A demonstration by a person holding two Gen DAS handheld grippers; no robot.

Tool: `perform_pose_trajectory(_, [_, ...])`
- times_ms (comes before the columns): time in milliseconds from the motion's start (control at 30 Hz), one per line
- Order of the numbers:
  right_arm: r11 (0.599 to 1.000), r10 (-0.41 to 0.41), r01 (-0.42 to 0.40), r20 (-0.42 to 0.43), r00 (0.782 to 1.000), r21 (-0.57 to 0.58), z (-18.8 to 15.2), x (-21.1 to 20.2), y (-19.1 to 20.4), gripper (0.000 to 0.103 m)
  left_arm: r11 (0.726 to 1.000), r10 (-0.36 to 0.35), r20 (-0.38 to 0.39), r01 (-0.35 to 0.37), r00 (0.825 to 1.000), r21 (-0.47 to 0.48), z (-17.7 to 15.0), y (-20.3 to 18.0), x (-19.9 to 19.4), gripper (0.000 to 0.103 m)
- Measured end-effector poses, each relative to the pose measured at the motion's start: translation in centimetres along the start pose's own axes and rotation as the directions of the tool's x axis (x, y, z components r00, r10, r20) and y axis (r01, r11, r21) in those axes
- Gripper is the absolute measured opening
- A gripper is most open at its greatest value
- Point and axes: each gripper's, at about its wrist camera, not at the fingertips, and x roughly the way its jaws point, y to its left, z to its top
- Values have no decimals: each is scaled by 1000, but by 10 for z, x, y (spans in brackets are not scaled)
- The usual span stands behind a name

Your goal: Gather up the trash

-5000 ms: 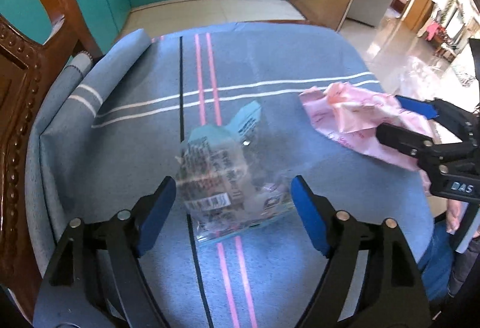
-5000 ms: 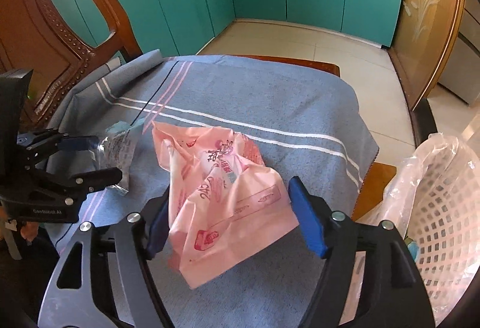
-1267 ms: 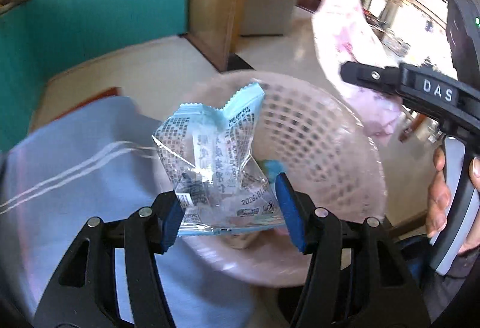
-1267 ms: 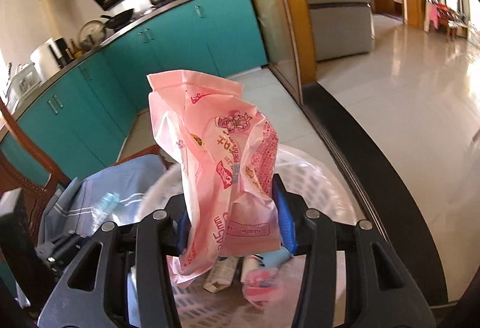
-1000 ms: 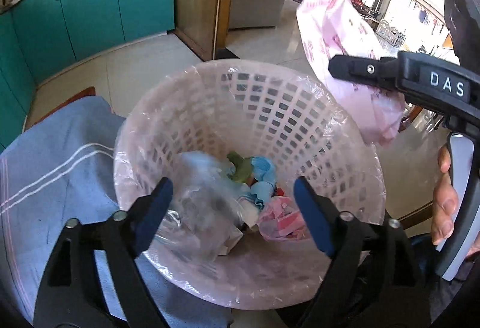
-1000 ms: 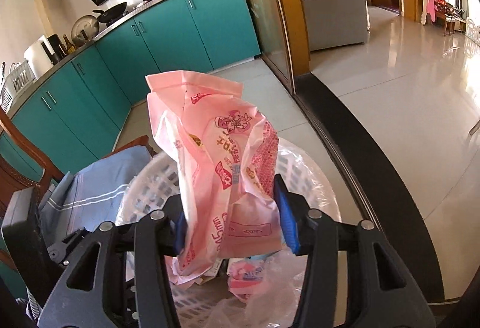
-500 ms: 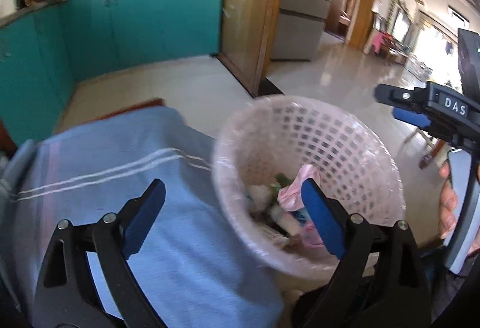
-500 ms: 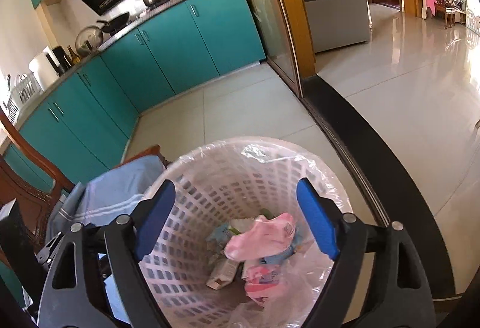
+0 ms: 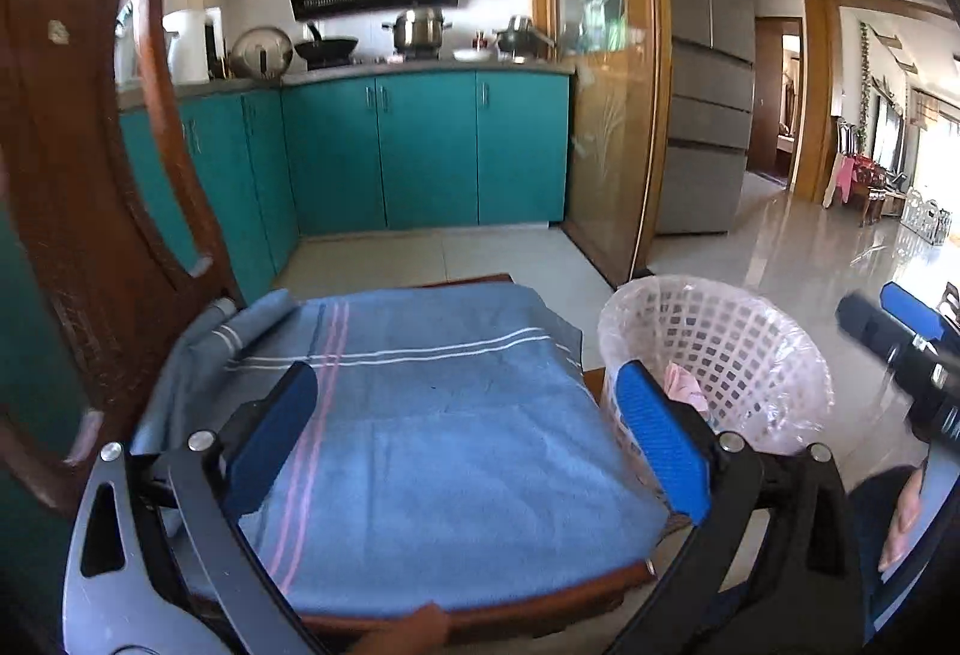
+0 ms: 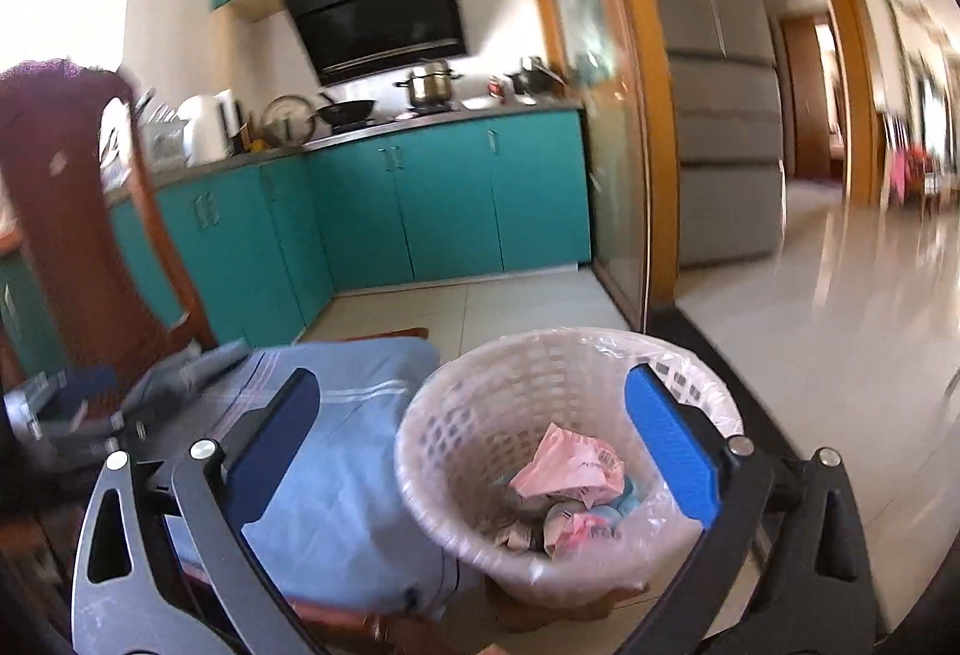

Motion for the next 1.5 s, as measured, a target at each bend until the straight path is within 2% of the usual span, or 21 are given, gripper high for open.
perform_pose_trajectory(100, [998, 12, -11, 15, 1000, -60, 1, -24, 22, 100, 1000, 5, 36, -5, 999, 3, -1, 7, -28, 100])
perform_pose_trajectory(233, [997, 29, -26, 51, 998, -69, 9, -44, 36, 100, 1000, 0, 37, 1, 999, -1, -5, 11, -46, 100])
perform_pose_trajectory(333, [997, 54, -49, 92, 994, -61, 17, -60, 44, 100, 999, 35, 66, -38, 997, 38, -9, 13, -59, 100])
perform_pose_trajectory(467, [995, -2, 16, 147, 989, -95, 21, -72, 52, 100, 998, 51, 92, -54, 994, 28, -9, 18, -71, 100])
perform_pose_trajectory(567, [994, -51, 63, 131, 990, -91, 17, -73, 57, 100, 1000, 26, 109, -26, 994, 1, -7, 22, -78, 100])
perform_pose_trajectory(733, [993, -12, 20, 70, 997, -118, 9, -63, 64, 100, 1000, 20, 130, -20, 991, -4, -5, 25, -82, 100])
perform_pose_trajectory(1033, [989, 1, 3, 33, 999, -147, 6, -52, 74, 100, 1000, 13, 128, -10, 992, -24, -5, 32, -84, 100])
perform_pose_trajectory(1500, [992, 33, -26, 52, 998, -124, 8, -57, 74, 100, 1000, 5, 111, -2, 994, -20, -4, 29, -80, 100])
